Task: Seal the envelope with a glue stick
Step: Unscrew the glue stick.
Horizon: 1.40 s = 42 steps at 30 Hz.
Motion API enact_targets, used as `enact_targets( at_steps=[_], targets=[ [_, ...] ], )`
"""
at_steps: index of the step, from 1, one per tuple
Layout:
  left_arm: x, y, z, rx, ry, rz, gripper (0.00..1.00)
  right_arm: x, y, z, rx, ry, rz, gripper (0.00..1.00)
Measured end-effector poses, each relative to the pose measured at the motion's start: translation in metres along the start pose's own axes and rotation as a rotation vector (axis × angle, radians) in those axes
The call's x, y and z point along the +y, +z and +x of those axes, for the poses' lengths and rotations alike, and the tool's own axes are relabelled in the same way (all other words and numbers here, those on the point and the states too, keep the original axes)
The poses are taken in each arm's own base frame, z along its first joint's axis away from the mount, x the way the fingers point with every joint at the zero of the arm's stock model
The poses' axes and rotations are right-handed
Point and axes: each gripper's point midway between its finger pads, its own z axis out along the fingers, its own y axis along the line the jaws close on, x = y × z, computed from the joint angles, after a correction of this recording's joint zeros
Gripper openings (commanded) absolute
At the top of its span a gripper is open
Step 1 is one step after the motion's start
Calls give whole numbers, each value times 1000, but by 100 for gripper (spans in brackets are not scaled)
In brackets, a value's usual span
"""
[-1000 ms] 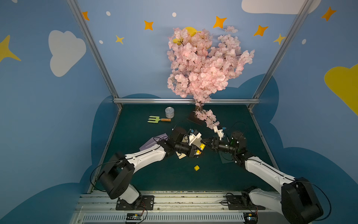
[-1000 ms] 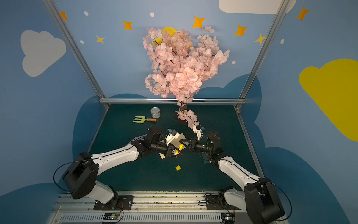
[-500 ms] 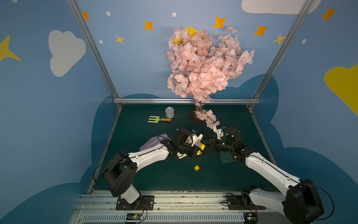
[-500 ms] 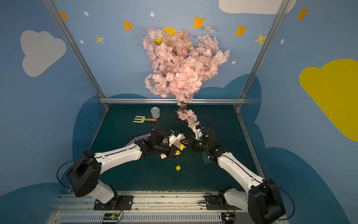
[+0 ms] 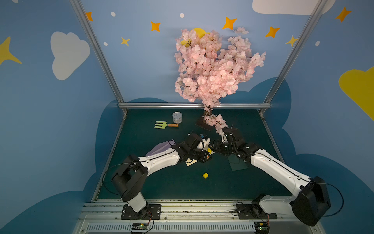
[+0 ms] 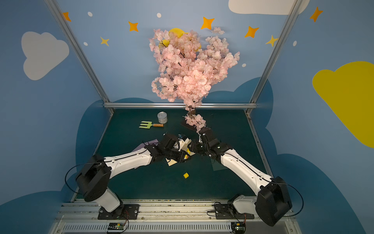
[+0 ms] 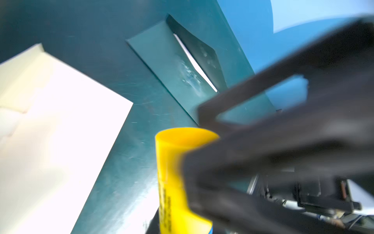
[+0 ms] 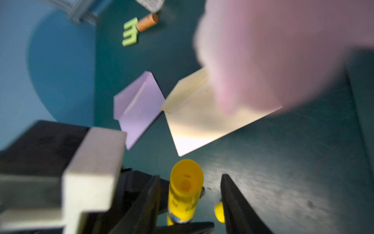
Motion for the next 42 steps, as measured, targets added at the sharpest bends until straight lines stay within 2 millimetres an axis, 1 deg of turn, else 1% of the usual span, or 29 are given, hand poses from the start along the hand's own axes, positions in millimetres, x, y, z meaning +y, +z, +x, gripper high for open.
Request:
enact_targets(
  at_steps=[2,4,7,10,12,14,19,21,23,26,28,31,35,38,40,42],
  targets=[
    [2,-4,-1,4,-36,48,3,9,-7,2,-8,-17,-104,67],
    [-3,-8,1,10,-62,114,3,16,-16,4,-6,-26,-202,69],
    [-20,-20,7,19,-85,238,3,29,-29,5,17,-36,-338,70],
    [-41,-37,6,6,-89,365,3,41,-43,4,20,-52,-464,69],
    [-54,-49,2,-14,-79,450,3,45,-50,5,24,-58,-530,67],
    [-62,-59,-2,-31,-72,514,3,50,-54,7,36,-63,-581,64],
    [-73,-73,-5,-45,-71,616,3,64,-64,8,57,-72,-698,56],
    [-78,-77,-7,-48,-67,644,3,70,-67,7,57,-77,-743,49],
    [-83,-82,-10,-54,-56,670,3,72,-65,7,67,-71,-771,42],
    [-88,-86,-12,-55,-53,697,3,75,-60,6,91,-56,-807,39],
    [-89,-86,-11,-53,-60,702,3,77,-58,4,94,-53,-831,34],
    [-87,-86,-11,-49,-77,702,3,80,-57,3,95,-54,-868,21],
    [-85,-86,-13,-56,-87,698,3,81,-55,1,97,-48,-891,13],
    [-83,-84,-13,-62,-87,685,3,81,-53,3,99,-49,-885,6],
    [-77,-79,-11,-59,-96,652,3,76,-46,4,93,-36,-839,0],
    [-68,-71,-9,-52,-111,597,3,70,-36,6,93,-15,-760,0]
  ],
)
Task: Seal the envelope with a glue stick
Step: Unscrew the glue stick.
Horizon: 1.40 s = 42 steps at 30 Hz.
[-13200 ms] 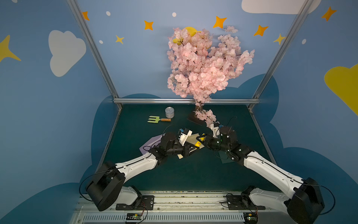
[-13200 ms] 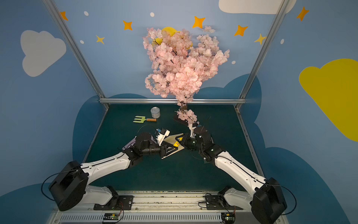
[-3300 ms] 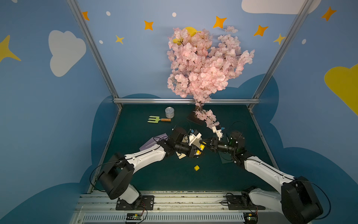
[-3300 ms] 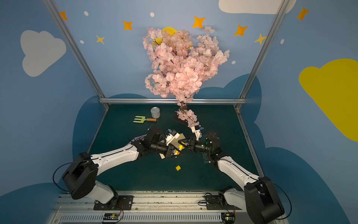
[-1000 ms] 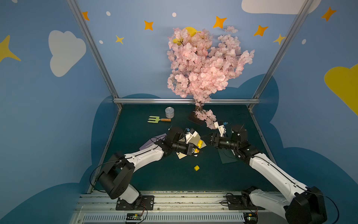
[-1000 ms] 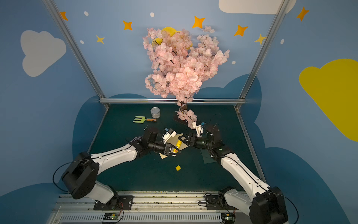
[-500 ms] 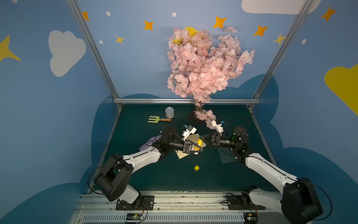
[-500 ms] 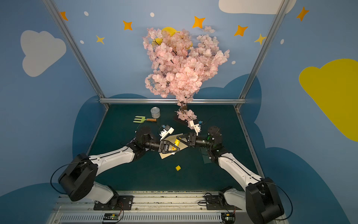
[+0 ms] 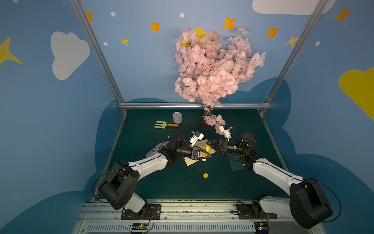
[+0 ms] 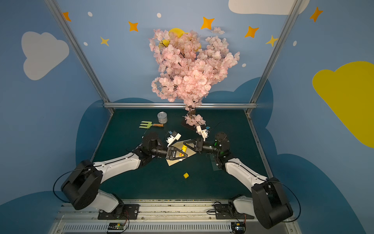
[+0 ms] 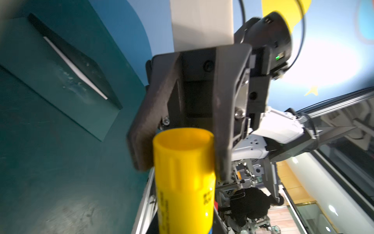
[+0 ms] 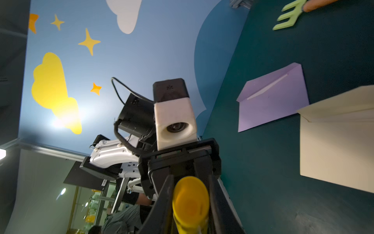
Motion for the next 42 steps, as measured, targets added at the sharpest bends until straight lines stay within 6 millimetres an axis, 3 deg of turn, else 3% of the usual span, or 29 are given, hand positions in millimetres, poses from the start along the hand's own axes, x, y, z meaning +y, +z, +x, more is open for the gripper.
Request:
enact_targets(
  at_steps=[8,16,17,18,21,26,30,34,42],
  targets=[
    [44,-2,-5,-17,-13,-290,3,-38,4,-9,-98,-6,429,0],
    [75,4,-2,16,-48,-446,3,-64,7,-10,-153,-95,754,0],
    [76,3,-2,17,-48,-455,3,-64,7,-12,-157,-110,772,0],
    [76,3,-2,18,-46,-464,3,-64,7,-13,-157,-118,782,7],
    [74,3,-5,19,-36,-465,3,-60,6,-15,-152,-143,773,27],
    [77,-5,-9,3,-72,-456,3,-56,-7,-6,-95,-139,679,46],
    [77,-13,-17,-31,-113,-383,3,-36,-12,-3,-53,-116,518,61],
    [62,-8,-11,-11,-123,-283,3,-12,-12,0,-28,-126,348,68],
    [5,-9,-12,11,-14,-79,3,-3,-14,3,-23,-75,145,65]
  ],
)
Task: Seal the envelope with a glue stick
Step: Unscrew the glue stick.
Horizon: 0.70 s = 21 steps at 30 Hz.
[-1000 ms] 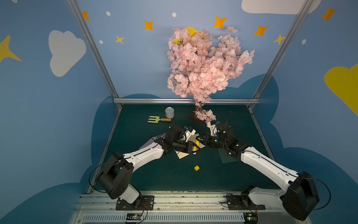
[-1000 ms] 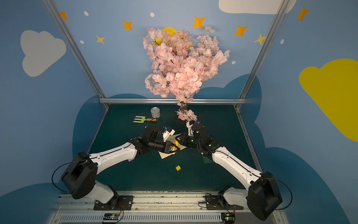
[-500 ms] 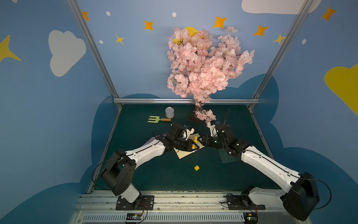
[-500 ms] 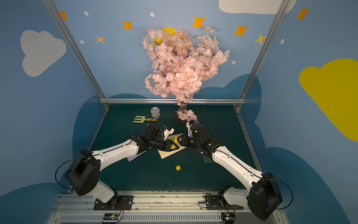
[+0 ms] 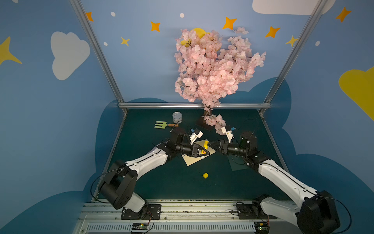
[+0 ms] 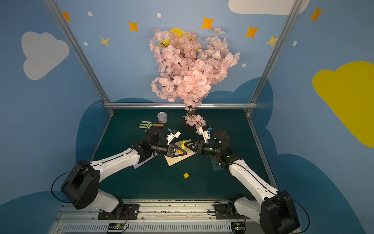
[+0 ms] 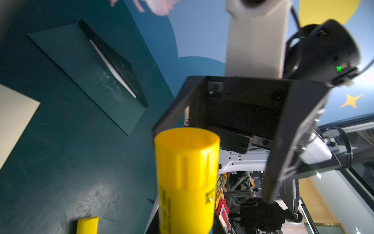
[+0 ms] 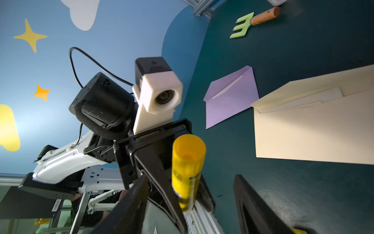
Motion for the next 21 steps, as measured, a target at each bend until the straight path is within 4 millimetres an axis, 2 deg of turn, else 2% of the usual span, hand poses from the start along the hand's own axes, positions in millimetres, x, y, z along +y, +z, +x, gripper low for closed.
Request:
enact_targets(
  at_steps=[4,8,10,12,14,18,21],
  targets=[
    [-19,-5,5,15,47,71,3,15,2,-5,-3,1,-104,58],
    [-26,-6,11,34,58,111,3,31,5,-13,-7,-6,-198,41],
    [-27,-6,13,41,58,123,3,32,7,-14,-7,2,-231,31],
    [-29,-6,13,45,54,129,3,30,9,-13,0,19,-247,25],
    [-28,-6,15,49,47,130,3,31,10,-11,9,25,-259,27],
    [-29,-6,14,48,54,137,3,33,13,-8,19,24,-266,41],
    [-29,-4,14,48,57,141,3,35,14,-5,30,17,-270,42]
  ],
)
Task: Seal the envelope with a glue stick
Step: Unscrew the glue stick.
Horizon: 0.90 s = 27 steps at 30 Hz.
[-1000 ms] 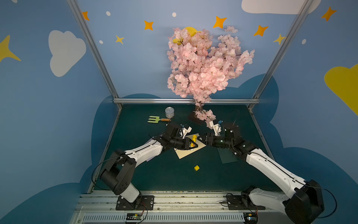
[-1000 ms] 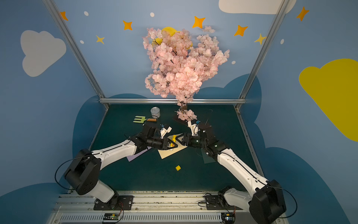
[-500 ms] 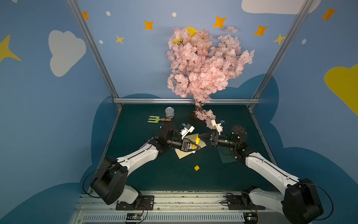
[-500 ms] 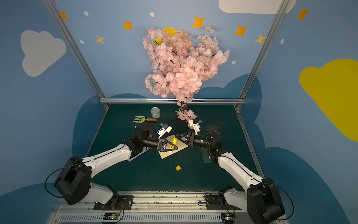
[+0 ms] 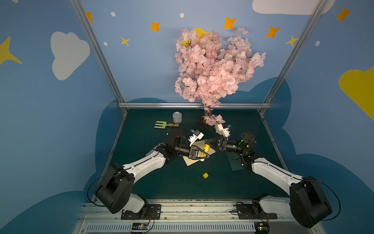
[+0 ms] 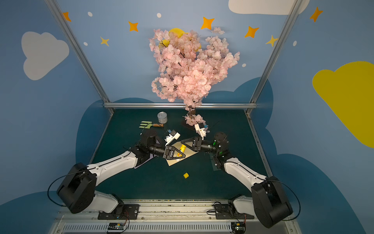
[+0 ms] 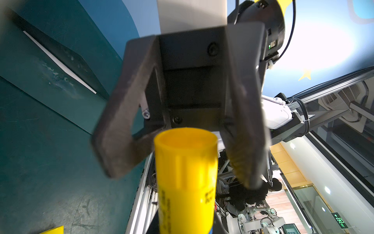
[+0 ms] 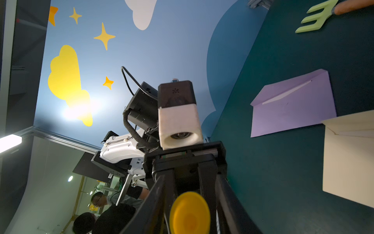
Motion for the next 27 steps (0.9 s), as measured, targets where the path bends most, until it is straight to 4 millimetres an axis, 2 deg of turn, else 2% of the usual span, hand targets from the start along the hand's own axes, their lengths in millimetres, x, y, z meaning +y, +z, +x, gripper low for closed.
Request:
enact_targets(
  at_steps=[2,9,11,17,23,27],
  targets=[
    [2,1,0,2,-5,-1,3,0,0,1,2,-2,-1,37],
    [3,2,1,4,-7,-1,3,-4,2,1,5,8,8,11],
    [5,2,1,5,-8,-5,3,-5,2,2,5,9,12,7],
    [22,2,5,11,-31,-94,3,-25,1,4,-3,46,114,0],
    [52,4,0,1,-27,-297,3,-53,-4,-3,-65,70,378,0],
    [75,6,4,15,-41,-420,3,-77,-8,-3,-95,65,587,0]
  ],
)
